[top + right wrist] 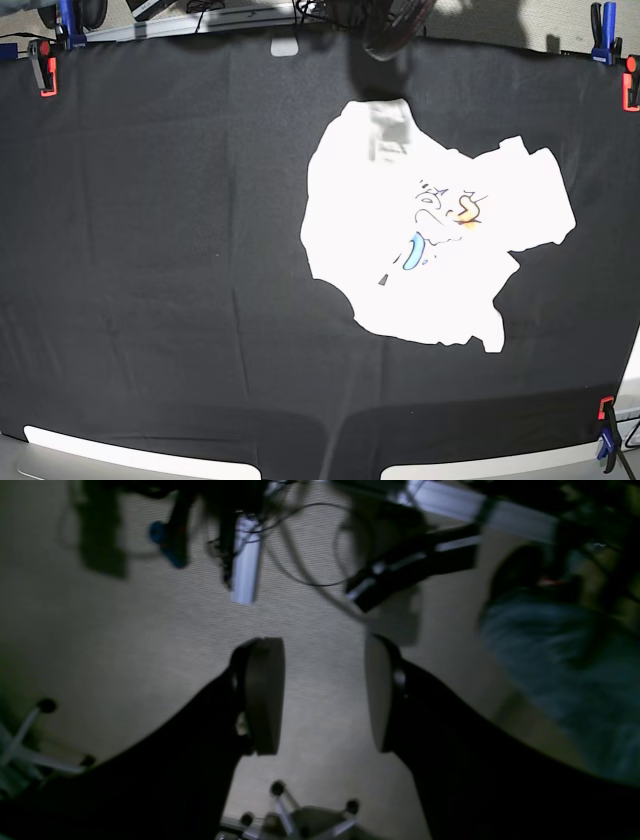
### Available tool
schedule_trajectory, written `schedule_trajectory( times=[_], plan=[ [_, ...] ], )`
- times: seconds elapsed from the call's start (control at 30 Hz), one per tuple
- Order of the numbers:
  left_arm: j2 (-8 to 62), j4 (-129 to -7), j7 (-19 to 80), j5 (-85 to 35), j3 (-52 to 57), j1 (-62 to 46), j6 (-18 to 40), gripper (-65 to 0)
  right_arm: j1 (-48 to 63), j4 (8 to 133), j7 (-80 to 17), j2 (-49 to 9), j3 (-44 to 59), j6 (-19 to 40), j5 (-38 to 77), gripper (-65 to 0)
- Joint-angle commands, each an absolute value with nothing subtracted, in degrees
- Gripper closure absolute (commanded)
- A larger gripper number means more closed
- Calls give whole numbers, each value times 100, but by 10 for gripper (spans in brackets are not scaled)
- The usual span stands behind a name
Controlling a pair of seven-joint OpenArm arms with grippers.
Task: Layout the t-shirt on the table in an organized manner, then fold the t-shirt properly
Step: 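Move both grippers from rest toward the crumpled white t-shirt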
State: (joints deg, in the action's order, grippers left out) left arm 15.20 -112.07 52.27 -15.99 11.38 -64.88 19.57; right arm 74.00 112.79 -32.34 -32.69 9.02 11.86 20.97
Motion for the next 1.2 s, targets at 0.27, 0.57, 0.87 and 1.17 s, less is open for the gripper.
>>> schedule_trajectory(
  times=[0.27, 0.57, 0.87, 1.17],
  plan=[
    [1841, -13238, 5395, -1619, 1164, -6565, 1949, -215, 7500, 12875, -2762, -3282, 2231, 1201, 2169, -262],
    [2018, -13500, 4917, -1616, 1164, -5940, 1865, -215, 6803, 13338, -2093, -3011, 2436, 1201, 2145, -262],
    [2016, -13500, 4134, -1599, 1164, -4665, 1863, -215, 4877, 13338, -2213, -2436, 2429, 1205, 2147, -262],
    [2003, -13500, 4042, -1616, 1164, -3111, 1693, -215, 3465, 13260, -2897, -2425, 1413, 1212, 2145, -262]
  ],
)
